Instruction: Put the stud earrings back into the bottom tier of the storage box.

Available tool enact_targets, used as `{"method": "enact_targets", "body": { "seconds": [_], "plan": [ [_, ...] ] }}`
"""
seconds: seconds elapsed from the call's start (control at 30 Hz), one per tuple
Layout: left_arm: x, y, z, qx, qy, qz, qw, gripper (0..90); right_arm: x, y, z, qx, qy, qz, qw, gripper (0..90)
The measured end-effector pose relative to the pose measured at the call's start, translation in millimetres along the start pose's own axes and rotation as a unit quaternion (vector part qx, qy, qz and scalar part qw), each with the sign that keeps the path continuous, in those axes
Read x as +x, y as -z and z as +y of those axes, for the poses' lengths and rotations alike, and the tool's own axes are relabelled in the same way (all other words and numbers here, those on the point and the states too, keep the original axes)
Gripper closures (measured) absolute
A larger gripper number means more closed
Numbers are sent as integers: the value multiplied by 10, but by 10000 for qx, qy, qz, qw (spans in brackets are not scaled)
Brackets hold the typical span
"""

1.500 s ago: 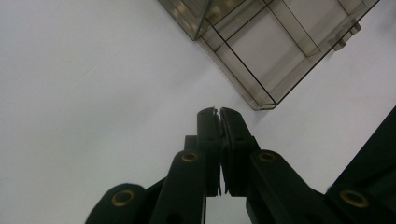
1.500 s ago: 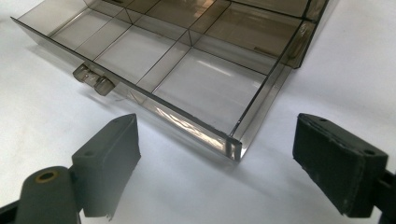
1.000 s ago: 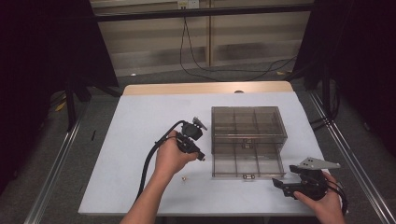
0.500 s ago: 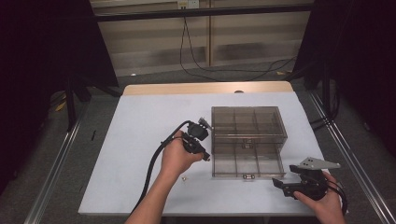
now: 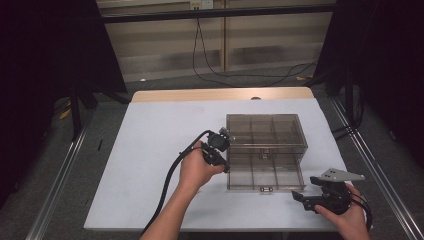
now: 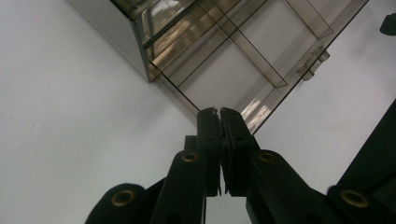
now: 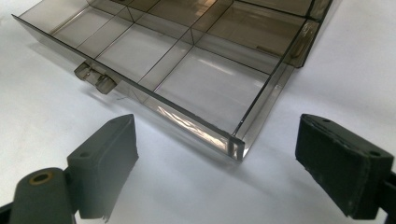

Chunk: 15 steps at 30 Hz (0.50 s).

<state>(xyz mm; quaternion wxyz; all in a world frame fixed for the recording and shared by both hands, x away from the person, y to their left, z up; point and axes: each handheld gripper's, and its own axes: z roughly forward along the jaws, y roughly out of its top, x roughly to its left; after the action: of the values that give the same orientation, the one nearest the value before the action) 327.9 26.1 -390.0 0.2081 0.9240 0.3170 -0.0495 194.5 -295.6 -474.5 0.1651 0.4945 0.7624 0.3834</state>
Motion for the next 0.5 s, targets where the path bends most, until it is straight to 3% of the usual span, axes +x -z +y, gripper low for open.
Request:
{"method": "enact_targets", "body": {
  "seconds": [0.5],
  "plan": [
    [-100,-83,90,-56,-95,-51,9999,875,-5,2,2,-17,-2,-12,10000,125]
  ]
}}
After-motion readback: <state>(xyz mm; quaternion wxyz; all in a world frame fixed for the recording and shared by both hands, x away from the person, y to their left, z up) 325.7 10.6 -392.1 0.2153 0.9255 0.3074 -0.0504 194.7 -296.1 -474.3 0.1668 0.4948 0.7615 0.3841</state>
